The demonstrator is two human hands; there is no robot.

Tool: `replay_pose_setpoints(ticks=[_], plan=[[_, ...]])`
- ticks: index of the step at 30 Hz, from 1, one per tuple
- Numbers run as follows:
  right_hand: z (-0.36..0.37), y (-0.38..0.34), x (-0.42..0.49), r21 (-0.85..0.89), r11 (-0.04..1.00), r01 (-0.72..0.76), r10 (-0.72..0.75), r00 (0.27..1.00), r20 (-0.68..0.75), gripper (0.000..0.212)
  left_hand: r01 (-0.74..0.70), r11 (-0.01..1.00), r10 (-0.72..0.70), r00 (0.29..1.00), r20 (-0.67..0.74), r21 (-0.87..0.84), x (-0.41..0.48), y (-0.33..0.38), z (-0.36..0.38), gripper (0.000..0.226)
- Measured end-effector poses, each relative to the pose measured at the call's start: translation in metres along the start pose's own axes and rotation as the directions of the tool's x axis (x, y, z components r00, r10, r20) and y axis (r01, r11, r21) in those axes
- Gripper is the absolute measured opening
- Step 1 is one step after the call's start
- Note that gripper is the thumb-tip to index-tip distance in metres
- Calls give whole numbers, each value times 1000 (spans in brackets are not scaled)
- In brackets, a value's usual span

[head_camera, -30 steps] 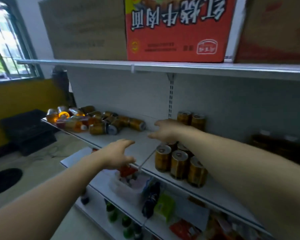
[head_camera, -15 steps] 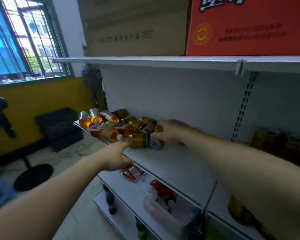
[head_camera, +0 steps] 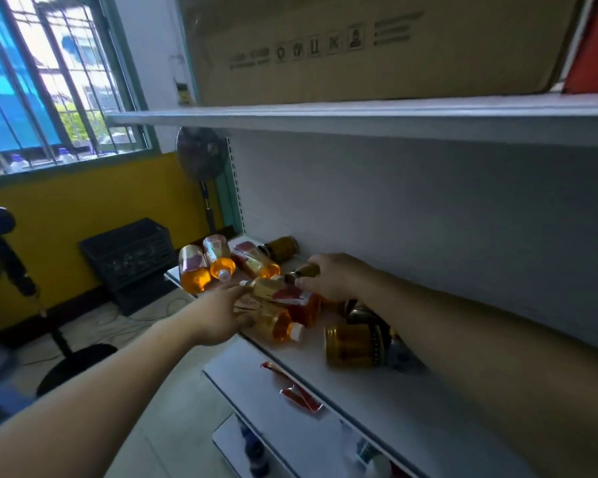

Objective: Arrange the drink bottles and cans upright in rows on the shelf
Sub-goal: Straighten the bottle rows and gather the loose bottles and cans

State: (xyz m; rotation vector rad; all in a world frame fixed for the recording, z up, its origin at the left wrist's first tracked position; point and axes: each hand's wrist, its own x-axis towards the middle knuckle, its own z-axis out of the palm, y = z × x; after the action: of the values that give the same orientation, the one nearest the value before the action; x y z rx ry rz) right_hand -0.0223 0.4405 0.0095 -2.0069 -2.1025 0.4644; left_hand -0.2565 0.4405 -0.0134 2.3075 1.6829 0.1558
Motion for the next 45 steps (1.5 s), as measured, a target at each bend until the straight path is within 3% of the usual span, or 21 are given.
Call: replay_pose_setpoints(ticks=[6,9,13,18,20,22,25,29,31,34,36,38,42,43,45], plan=[[40,-62,78,2,999,-53,53,996,-65,71,-13,1000,13,1000,22,27,81,-98,-27,70],[57,-93,109,90,991,-95,103,990,-93,64,-3,998,7,998,58,-71,118,-142,-41,67],[75,-123,140,84,987,-138,148,981,-124,67,-19,993,31,994,101,-112,163,-187,-53,61],[98,-140,180,59,987,-149,153,987,-55,76,54,995,-54,999,0,-89,221,-219,-48,59],[109,-142,195,26,984,-176,176,984,-16,70,153,972,-155,988,3,-180,240,-229,-43,72],[119,-145,207,15,977,-211,210,976,50,67,242,911,-225,970,88,-334,253,-235,-36,82],[129,-150,223,6,975,-224,222,968,121,66,339,835,-256,936,241,-434,264,-239,-27,89],[137,-148,229,47,969,-244,241,969,56,65,306,827,-204,945,255,-472,269,-244,-20,93],[137,-151,227,107,958,-264,271,961,-49,62,295,755,-188,953,238,-585,270,-246,-19,95],[129,-165,232,320,913,-253,353,883,-308,45,263,594,-155,965,213,-760,267,-244,-17,103],[119,-178,235,449,860,-243,448,782,-433,37,177,591,-108,984,140,-787,264,-243,-20,105],[107,-187,232,477,839,-262,509,688,-517,32,82,591,-24,996,84,-802,261,-243,-25,102],[74,-197,208,503,843,-192,519,537,-665,31,-106,497,169,985,-24,-861,246,-238,-46,115],[64,-198,199,519,838,-169,529,486,-696,31,-152,491,175,982,-73,-858,240,-234,-54,112],[43,-196,176,553,825,-115,552,371,-747,29,-237,471,210,966,-153,-849,228,-222,-69,85]])
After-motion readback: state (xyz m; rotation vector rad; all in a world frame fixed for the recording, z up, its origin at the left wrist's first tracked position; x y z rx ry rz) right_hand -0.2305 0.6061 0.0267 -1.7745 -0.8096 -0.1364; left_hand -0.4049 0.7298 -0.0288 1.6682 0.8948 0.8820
